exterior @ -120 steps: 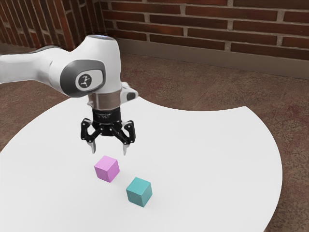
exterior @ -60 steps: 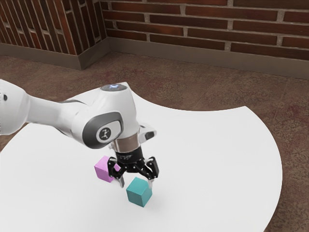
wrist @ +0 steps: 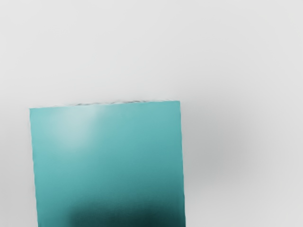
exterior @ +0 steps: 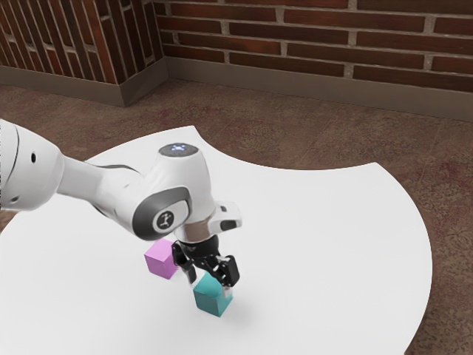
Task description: Pick up the blue block with one arm, and put the blue block on the pink block with one arm
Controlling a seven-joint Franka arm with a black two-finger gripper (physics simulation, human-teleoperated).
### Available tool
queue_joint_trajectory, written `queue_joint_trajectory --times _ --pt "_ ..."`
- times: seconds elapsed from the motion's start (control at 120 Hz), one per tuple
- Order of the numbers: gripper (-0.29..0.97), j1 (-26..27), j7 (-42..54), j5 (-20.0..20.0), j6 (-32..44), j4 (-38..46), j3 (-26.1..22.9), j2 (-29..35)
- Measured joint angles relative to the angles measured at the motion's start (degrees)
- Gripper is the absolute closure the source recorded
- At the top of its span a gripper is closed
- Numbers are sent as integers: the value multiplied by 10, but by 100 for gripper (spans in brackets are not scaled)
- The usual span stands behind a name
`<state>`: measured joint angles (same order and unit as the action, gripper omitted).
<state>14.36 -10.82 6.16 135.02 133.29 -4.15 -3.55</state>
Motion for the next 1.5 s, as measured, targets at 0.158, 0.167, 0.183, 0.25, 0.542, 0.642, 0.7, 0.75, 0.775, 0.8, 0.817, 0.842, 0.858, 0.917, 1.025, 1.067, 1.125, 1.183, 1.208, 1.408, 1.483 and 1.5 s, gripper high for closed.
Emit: queue_joint_trajectory --times 0.158,0.167,0.183,0.25,0.542,0.642,0.7,0.75,0.775,0.8,0.817,0.842,0.858,0.917,1.025,1.067,1.125,1.183,1.208,1.408,1.483,1.5 --pt "0 -17 45 1 14 -3 0 -17" --pt "0 -15 47 0 14 -3 0 -17" --pt "0 -13 51 0 16 -3 -1 -18" --pt "0 -6 65 0 21 -3 -1 -18" --pt "0 -12 66 46 30 -12 -1 -36" --pt "0 -13 59 51 31 -18 -1 -47" --pt "0 -13 56 52 32 -18 -1 -50" --pt "0 -14 53 53 32 -18 -1 -54" --pt "0 -14 52 53 32 -18 -1 -56" --pt "0 -14 51 54 32 -18 -1 -58" --pt "0 -14 50 54 32 -17 -1 -59" --pt "0 -14 49 54 32 -17 -1 -60" --pt "0 -14 48 54 33 -17 -1 -60" --pt "0 -14 46 54 33 -17 0 -64" --pt "0 -14 42 52 33 -17 0 -73" --pt "1 -14 41 51 33 -17 0 -74" --pt "7 -14 40 51 33 -17 0 -73" --pt "17 -14 38 49 33 -17 0 -71" --pt "20 -14 38 48 33 -17 0 -71" --pt "36 -17 30 39 30 -14 1 -43" --pt "39 -45 26 22 16 -11 2 -4" --pt "39 -55 25 18 13 -11 2 1"
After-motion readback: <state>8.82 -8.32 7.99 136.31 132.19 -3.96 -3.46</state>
